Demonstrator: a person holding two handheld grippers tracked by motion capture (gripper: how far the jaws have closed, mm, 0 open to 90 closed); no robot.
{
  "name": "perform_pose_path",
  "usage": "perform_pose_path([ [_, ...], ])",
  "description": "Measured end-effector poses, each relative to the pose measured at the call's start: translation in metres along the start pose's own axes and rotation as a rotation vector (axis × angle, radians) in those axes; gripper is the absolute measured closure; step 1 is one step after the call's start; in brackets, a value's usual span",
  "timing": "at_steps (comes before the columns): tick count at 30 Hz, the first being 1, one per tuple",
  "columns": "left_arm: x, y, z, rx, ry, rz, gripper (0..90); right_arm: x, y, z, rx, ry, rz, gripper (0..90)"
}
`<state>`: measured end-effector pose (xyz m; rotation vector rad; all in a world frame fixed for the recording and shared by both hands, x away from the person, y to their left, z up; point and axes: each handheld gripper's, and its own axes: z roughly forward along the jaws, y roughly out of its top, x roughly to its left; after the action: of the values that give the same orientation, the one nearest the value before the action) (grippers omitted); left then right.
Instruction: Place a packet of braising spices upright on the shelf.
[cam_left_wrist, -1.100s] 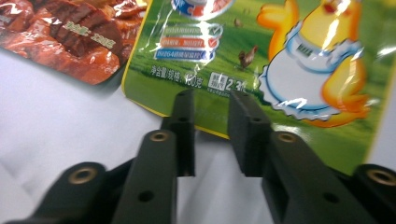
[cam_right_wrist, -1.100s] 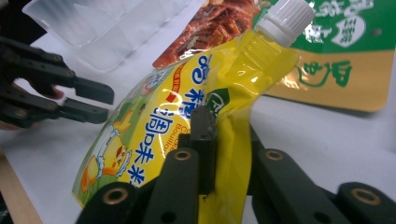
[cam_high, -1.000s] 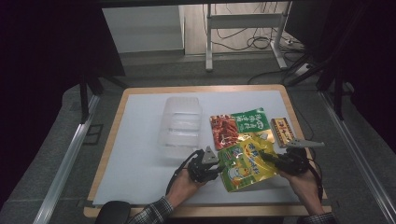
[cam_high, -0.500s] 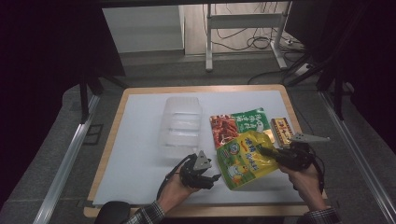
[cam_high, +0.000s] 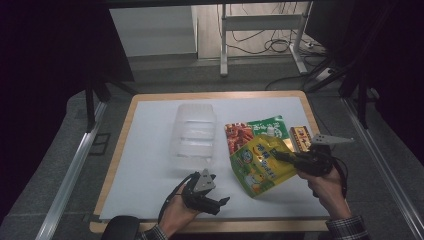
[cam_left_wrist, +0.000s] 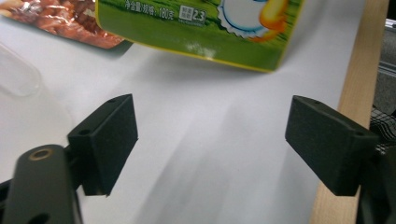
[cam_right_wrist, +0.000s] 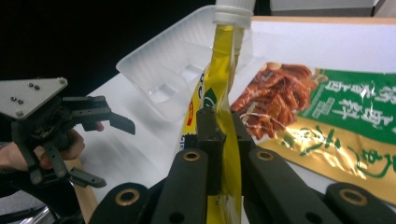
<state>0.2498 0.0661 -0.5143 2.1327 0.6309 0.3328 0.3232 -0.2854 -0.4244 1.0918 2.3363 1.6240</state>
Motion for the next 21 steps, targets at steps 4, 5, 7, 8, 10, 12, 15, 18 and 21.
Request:
perform_pose_path([
  [4, 0.002, -0.005, -0.005, -0.011, 0.002, -0.004, 9.5, 0.004, 0.008, -0.001, -0.009, 0.011, -0.019, 87.9],
  [5, 0.003, -0.007, -0.006, -0.009, 0.009, -0.005, 8.0, 0.005, 0.009, 0.0, -0.012, 0.014, -0.022, 88.0],
  [7, 0.004, -0.009, -0.006, 0.0, 0.019, 0.001, 5.9, 0.006, 0.012, 0.002, -0.013, 0.019, -0.026, 88.0],
  [8, 0.005, -0.01, -0.007, -0.002, 0.025, 0.005, 5.0, 0.006, 0.012, 0.003, -0.012, 0.022, -0.027, 88.0],
  [10, 0.005, -0.011, -0.008, -0.005, 0.028, 0.007, 4.1, 0.006, 0.014, 0.005, -0.011, 0.025, -0.028, 88.1],
  [12, 0.005, -0.013, -0.012, -0.028, 0.034, 0.011, 3.7, 0.007, 0.017, 0.006, -0.009, 0.026, -0.03, 88.2],
  [15, 0.005, -0.016, -0.015, -0.052, 0.035, 0.029, 2.5, 0.006, 0.021, 0.008, -0.007, 0.024, -0.033, 88.2],
  [18, 0.005, -0.018, -0.019, -0.076, 0.043, 0.044, 1.6, 0.005, 0.027, 0.01, -0.003, 0.018, -0.041, 88.3],
  [21, 0.006, -0.02, -0.023, -0.095, 0.046, 0.036, 0.9, 0.004, 0.033, 0.014, 0.005, 0.01, -0.053, 88.3],
])
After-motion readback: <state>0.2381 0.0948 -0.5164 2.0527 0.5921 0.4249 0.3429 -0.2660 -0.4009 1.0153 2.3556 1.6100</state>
